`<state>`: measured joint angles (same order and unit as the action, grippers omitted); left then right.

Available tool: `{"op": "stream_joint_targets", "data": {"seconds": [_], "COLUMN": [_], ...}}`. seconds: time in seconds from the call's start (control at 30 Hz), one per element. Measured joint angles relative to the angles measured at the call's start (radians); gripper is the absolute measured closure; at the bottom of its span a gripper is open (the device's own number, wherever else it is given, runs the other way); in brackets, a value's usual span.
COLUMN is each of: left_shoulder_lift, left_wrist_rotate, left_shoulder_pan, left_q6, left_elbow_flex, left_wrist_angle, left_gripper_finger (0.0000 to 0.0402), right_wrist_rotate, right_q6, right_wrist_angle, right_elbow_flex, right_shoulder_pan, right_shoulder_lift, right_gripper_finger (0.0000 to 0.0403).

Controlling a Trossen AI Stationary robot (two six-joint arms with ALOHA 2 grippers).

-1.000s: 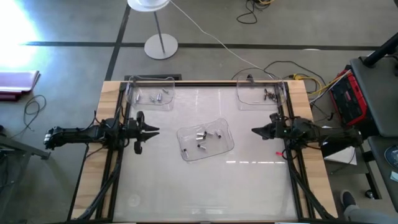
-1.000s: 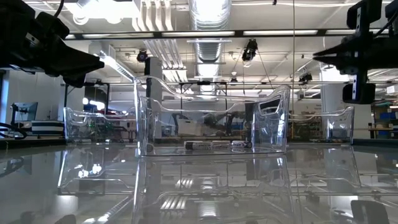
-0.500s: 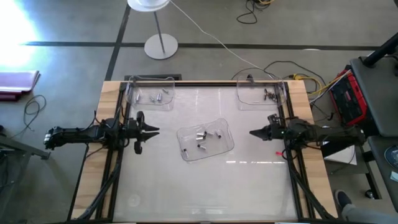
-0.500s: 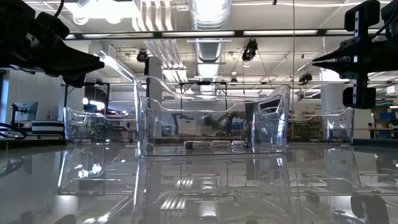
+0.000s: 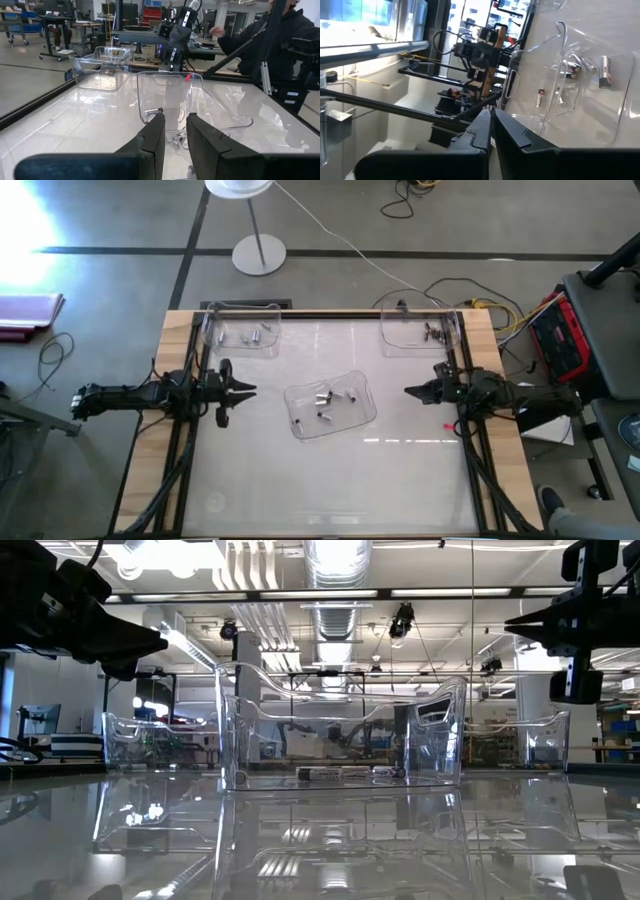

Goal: Sort batteries
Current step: Return to Home Position

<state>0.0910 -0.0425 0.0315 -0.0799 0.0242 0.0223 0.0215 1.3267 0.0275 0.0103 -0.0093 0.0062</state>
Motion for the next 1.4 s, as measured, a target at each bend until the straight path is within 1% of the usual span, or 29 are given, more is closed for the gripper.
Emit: {"op": "stream_joint_targets", "data": {"seconds": [0.4,0.5,0.57,0.7,0.77,0.83,0.9,1.07,1.13,1.2,1.27,1.3,1.4], "left_shoulder_lift": [0.002,0.002,0.002,0.002,0.002,0.002,0.002,0.002,0.002,0.002,0.002,0.002,0.002], "left_wrist_rotate": [0.000,0.000,0.000,0.000,0.000,0.000,0.000,0.000,0.000,0.000,0.000,0.000,0.000], "left_shoulder_pan": [0.000,0.000,0.000,0.000,0.000,0.000,0.000,0.000,0.000,0.000,0.000,0.000,0.000], "left_q6": [0.000,0.000,0.000,0.000,0.000,0.000,0.000,0.000,0.000,0.000,0.000,0.000,0.000], "left_elbow_flex": [0.000,0.000,0.000,0.000,0.000,0.000,0.000,0.000,0.000,0.000,0.000,0.000,0.000], "left_wrist_angle": [0.000,0.000,0.000,0.000,0.000,0.000,0.000,0.000,0.000,0.000,0.000,0.000,0.000], "left_gripper_finger": [0.0341,0.0341,0.0341,0.0341,0.0341,0.0341,0.0341,0.0341,0.0341,0.0341,0.0341,0.0341,0.0341], "right_wrist_rotate": [0.003,0.054,0.067,0.076,0.076,0.076,0.076,0.076,0.076,0.076,0.082,0.097,0.120], "right_q6": [-0.002,0.000,0.028,0.139,0.127,0.015,-0.179,-0.875,-1.092,-1.265,-1.386,-1.412,-1.411], "right_wrist_angle": [0.002,0.008,0.011,0.011,0.011,0.010,0.010,0.009,0.009,0.009,0.012,0.019,0.045], "right_elbow_flex": [0.000,0.000,0.000,0.000,0.000,0.000,0.000,0.000,0.000,0.000,0.000,0.000,0.007], "right_shoulder_pan": [0.000,0.000,0.000,0.000,0.000,0.000,0.000,0.000,0.000,0.000,0.000,0.000,0.000], "right_shoulder_lift": [0.022,0.023,0.023,0.023,0.023,0.023,0.025,0.034,0.035,0.035,0.035,0.035,0.034], "right_gripper_finger": [0.0390,0.0390,0.0390,0.0390,0.0390,0.0390,0.0390,0.0390,0.0390,0.0390,0.0390,0.0390,0.0390]}}
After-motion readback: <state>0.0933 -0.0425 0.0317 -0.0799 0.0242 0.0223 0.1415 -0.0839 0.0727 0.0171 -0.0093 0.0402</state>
